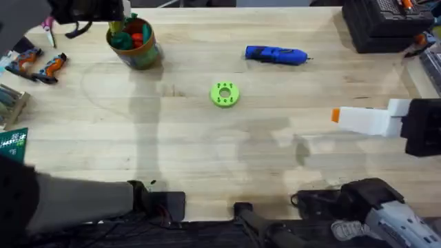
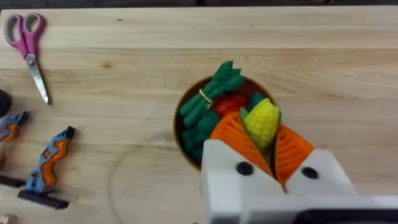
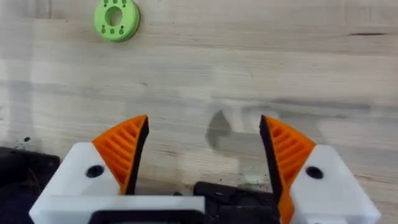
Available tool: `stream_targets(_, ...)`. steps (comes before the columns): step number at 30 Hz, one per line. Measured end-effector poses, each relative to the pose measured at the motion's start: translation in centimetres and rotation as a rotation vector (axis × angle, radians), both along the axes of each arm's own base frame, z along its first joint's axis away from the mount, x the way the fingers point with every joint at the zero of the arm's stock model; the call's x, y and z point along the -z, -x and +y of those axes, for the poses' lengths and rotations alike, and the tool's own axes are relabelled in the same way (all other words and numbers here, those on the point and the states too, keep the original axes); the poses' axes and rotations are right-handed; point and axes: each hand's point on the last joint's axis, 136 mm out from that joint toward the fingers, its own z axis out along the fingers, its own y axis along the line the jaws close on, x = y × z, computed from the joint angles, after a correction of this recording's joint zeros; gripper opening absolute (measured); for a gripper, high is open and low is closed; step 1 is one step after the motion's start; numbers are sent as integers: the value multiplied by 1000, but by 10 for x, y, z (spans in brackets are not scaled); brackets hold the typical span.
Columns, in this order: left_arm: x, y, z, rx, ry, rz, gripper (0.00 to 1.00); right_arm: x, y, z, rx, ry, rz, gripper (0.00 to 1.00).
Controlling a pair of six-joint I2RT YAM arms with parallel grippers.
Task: Pick up the gripper from the table and insert it into the empty holder that is missing its gripper. Then pick up a screw, insert it into the mounting hole, and use the screwdriver to tighten it. Finally, clean up the table by picking up the vegetable and placing it into the bucket.
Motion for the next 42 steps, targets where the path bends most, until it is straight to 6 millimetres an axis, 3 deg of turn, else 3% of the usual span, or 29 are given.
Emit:
stream_targets(6,32,-36,5,-25,27,-23,23,0,0,0,0,0,0,994)
stream_targets(12,66,-41,6,-64,76,38,43,0,0,0,0,0,0,994)
stream_targets(14,70,-39,6,-70,86,54,275,0,0,0,0,0,-1,994)
stream_targets(18,71,-38,6,-77,93,58,904,0,0,0,0,0,-1,994)
stream_targets(20,74,-35,5,-82,100,74,991,0,0,0,0,0,-1,994)
stream_targets(23,77,-27,1,-72,115,110,999,0,0,0,0,0,-1,994)
stream_targets(26,51,1,-9,-51,141,138,996,0,0,0,0,0,-1,994)
stream_targets(30,-1,45,-17,-41,146,111,995,0,0,0,0,0,-1,994)
stream_targets(36,-74,137,-33,-29,141,28,995,0,0,0,0,0,-1,994)
stream_targets(42,-103,210,-44,-24,134,-33,996,0,0,0,0,0,-1,993)
